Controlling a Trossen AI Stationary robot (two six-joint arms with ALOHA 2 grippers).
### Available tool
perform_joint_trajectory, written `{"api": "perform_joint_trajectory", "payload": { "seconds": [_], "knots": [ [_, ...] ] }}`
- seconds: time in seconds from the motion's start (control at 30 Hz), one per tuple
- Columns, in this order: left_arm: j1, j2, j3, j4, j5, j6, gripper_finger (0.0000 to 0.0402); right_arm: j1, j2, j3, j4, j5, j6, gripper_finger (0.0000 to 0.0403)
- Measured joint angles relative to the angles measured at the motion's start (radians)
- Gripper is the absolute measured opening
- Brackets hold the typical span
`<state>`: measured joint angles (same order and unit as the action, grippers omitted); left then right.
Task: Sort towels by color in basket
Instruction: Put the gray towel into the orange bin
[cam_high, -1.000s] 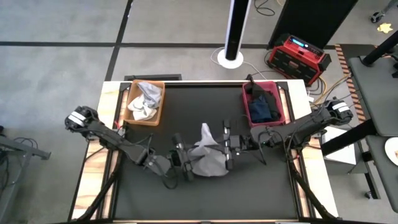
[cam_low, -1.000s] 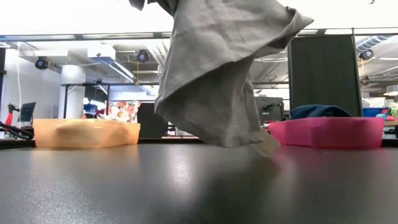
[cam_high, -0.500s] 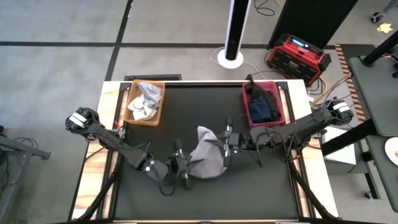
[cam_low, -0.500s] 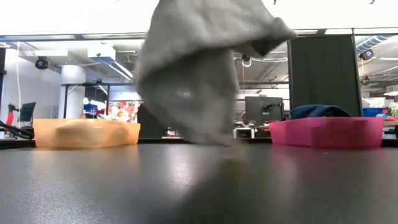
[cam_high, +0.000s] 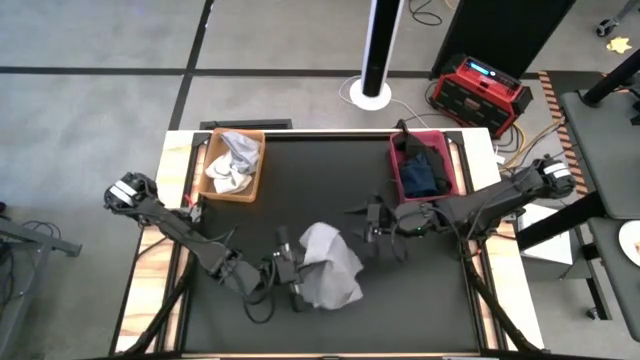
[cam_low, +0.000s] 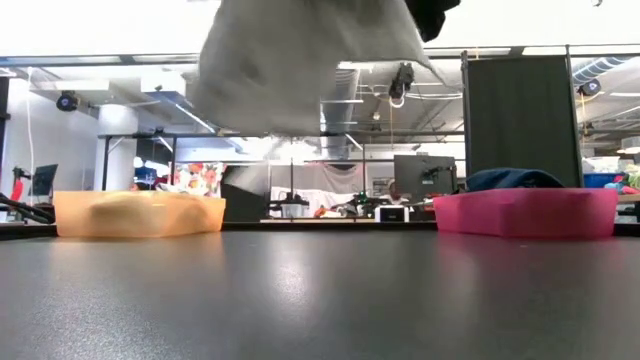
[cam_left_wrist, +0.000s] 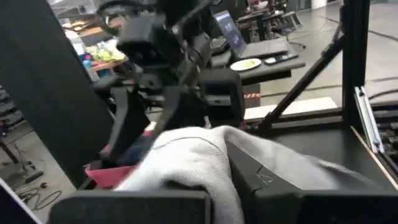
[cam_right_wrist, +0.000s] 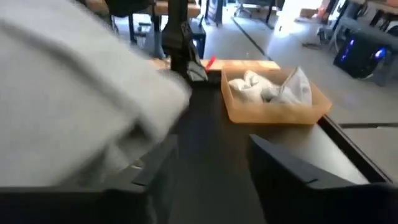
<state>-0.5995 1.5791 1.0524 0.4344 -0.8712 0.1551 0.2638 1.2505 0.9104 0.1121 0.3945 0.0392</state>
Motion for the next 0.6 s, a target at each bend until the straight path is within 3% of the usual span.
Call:
{"api": "perform_joint_trajectory", "payload": {
  "seconds": [0.13,0.27,0.4,0.6],
  "knots": [
    [-0.004,-0.012,0.002,0.001,-0.064,0.001,0.0000,0.002,-0.042,0.000,-0.067,-0.004,0.013,0.0229],
    [-0.014,-0.031,0.002,-0.017,-0.232,-0.018,0.0000,0.004,-0.097,-0.001,-0.115,0.000,-0.039,0.0262],
    [-0.016,-0.034,0.002,-0.090,-0.318,-0.071,0.0000,0.025,-0.133,-0.001,-0.086,0.006,-0.138,0.0268],
    [0.002,-0.019,0.001,-0.145,-0.321,-0.177,0.0000,0.053,-0.091,-0.001,-0.043,-0.002,-0.230,0.0262]
  ]
}}
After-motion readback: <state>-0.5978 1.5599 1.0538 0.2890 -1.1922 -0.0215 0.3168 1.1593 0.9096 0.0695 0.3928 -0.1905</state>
